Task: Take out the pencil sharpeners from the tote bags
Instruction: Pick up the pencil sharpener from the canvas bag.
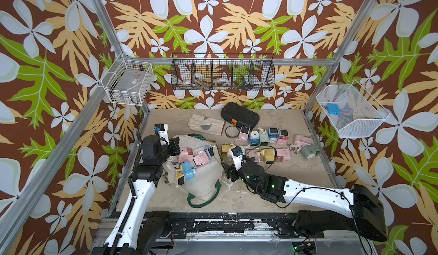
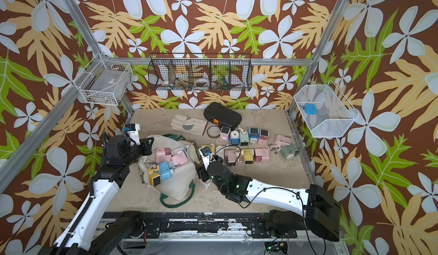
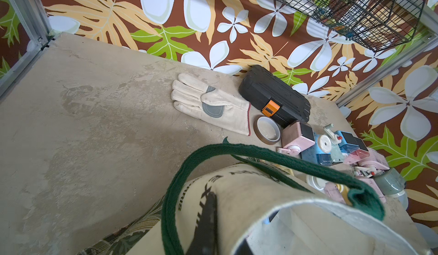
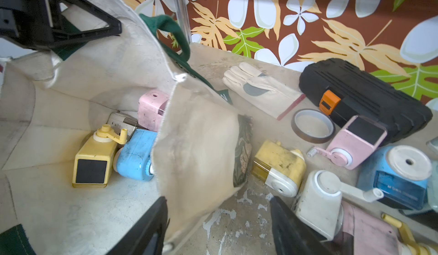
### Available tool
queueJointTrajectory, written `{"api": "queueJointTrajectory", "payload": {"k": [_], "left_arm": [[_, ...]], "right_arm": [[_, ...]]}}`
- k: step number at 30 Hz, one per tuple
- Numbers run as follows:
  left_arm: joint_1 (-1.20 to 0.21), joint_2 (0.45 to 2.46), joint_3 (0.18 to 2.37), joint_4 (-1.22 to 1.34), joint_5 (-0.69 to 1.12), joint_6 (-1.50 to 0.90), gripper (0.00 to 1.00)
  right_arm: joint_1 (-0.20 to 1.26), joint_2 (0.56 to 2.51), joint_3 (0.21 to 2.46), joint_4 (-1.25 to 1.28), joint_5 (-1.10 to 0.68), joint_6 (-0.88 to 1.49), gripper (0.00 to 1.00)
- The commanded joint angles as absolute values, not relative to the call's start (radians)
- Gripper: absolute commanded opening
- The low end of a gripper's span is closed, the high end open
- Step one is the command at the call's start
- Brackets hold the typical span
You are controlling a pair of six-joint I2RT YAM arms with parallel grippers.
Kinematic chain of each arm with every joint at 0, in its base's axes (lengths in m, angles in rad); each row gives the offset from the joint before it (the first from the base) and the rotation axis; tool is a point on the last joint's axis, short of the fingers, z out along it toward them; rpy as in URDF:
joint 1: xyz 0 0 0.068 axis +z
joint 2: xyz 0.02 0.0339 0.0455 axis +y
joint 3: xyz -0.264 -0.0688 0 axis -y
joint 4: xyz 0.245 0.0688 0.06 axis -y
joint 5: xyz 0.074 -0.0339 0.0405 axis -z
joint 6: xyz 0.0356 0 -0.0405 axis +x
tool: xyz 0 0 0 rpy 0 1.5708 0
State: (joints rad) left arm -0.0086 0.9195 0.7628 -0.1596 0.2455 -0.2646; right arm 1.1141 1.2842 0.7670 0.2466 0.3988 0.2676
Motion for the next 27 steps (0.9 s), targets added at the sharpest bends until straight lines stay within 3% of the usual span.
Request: {"api": "queueJointTrajectory", "payload": {"k": [1,8,19,27], "left_arm": [[-0.006,0.919,0.769,-0.107,0.256,-0.287,0.0],[-0.001,0.92,0.771,-0.11,0.272,-0.288,0.0],[0.006,0.92,0.776,-0.117,0.309,-0.279,0.0],[0.005,0.916,0.777,-0.123,0.316,-0.262,0.0]], "right_arm": [[1.158,1.288,0.792,0.273,0.398,0.173,0.69],[1.212,1.335,0.832,0.286,0.239,0.119,0.63],[1.246,1.66,1.098,0.138,0.33,0.139,0.6],[1.239,1.896,1.317,0.087,0.368,0.119,0.76]]}}
